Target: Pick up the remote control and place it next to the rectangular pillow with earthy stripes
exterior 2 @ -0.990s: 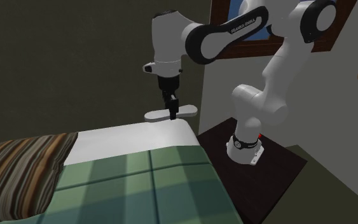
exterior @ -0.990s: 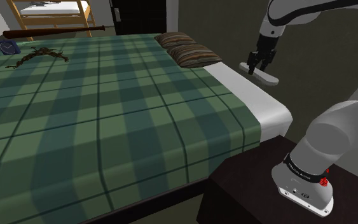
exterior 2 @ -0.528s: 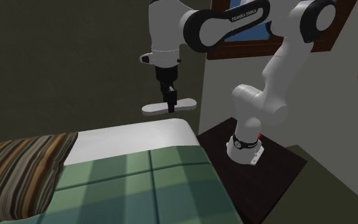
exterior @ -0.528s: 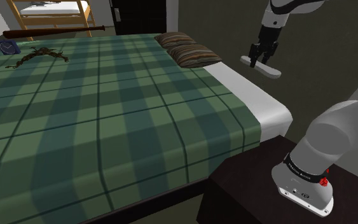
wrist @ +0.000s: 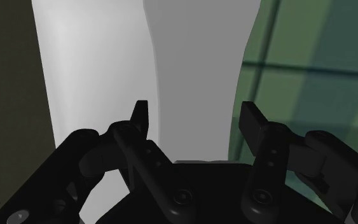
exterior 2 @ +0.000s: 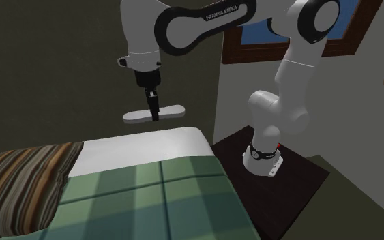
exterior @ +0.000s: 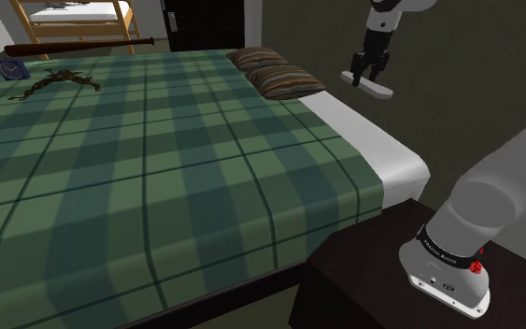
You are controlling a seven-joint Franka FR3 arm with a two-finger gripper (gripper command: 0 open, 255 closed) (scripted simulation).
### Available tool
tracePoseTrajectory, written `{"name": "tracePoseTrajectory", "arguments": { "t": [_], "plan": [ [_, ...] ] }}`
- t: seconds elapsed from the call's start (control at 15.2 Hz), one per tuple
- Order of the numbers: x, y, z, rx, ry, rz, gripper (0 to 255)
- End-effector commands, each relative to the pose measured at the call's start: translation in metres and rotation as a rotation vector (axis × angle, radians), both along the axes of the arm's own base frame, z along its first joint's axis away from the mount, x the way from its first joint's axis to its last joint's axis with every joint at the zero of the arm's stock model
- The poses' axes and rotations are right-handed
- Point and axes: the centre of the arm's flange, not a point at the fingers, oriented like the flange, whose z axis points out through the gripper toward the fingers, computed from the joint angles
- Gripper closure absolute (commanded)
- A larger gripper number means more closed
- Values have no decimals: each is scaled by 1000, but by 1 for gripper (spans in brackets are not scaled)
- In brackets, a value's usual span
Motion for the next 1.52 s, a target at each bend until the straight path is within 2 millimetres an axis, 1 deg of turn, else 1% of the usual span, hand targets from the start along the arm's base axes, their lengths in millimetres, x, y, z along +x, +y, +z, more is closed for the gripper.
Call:
{"name": "tracePoseTrajectory", "arguments": {
  "t": [0.0,0.73,0.79,1.45],
  "plan": [
    [25,-14,-1,-1,0,0,255],
    [149,-89,0,-1,0,0,255],
    [164,-98,0,-1,0,0,255],
    [164,-98,-53,-1,0,0,255]
  ]
}}
